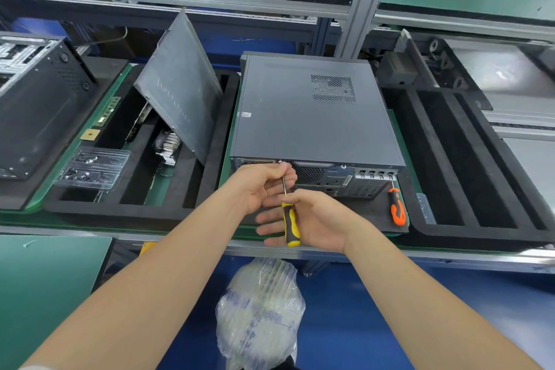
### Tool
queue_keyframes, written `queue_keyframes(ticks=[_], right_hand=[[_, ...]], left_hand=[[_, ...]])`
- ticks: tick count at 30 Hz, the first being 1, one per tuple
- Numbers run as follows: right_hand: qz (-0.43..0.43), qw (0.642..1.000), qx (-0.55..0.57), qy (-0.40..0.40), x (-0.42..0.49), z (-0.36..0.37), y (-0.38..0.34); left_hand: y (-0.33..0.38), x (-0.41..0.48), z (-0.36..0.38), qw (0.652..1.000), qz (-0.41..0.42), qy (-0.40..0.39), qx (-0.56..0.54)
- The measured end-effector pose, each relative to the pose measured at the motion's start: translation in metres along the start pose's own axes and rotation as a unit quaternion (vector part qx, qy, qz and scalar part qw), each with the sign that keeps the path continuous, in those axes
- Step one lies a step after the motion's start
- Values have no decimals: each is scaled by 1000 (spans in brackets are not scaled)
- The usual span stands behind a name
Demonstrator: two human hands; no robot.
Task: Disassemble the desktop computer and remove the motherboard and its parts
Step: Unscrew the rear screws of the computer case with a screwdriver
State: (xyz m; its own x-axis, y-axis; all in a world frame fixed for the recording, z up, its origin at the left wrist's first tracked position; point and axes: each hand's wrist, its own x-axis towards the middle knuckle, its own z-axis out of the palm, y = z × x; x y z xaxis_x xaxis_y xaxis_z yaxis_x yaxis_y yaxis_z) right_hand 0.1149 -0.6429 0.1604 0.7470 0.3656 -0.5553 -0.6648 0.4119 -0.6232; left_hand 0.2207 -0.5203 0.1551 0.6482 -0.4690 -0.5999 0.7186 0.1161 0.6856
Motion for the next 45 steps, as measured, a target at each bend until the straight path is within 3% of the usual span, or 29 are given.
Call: queue_keyframes(ticks=[5, 18, 25, 29, 33, 37, 42, 45], right_hand=[[-41, 998, -34, -32, -3, -12, -1], [-63, 960, -198, 186, 24, 11, 9], [-62, 953, -213, 204, 34, 15, 12], [-59, 961, -212, 170, 31, 9, 12], [-29, 994, -76, 77, 18, 2, 9], [-20, 1000, 12, -20, 3, -12, 7], [-72, 996, -55, -20, 3, -19, 6], [-76, 993, -84, 35, 6, -13, 5]], left_hand=[[2, 1, -2, 999, -32, -36, -23], [4, 1, -13, 998, -29, -46, -27], [3, -1, -13, 998, -9, -10, 60], [2, 1, -7, 999, 2, 11, 45], [0, 2, -5, 1000, -1, 1, 24], [0, 2, -7, 999, -25, -26, 4], [3, 1, -10, 995, -56, -58, -53], [6, 0, -15, 992, -59, -64, -94]])
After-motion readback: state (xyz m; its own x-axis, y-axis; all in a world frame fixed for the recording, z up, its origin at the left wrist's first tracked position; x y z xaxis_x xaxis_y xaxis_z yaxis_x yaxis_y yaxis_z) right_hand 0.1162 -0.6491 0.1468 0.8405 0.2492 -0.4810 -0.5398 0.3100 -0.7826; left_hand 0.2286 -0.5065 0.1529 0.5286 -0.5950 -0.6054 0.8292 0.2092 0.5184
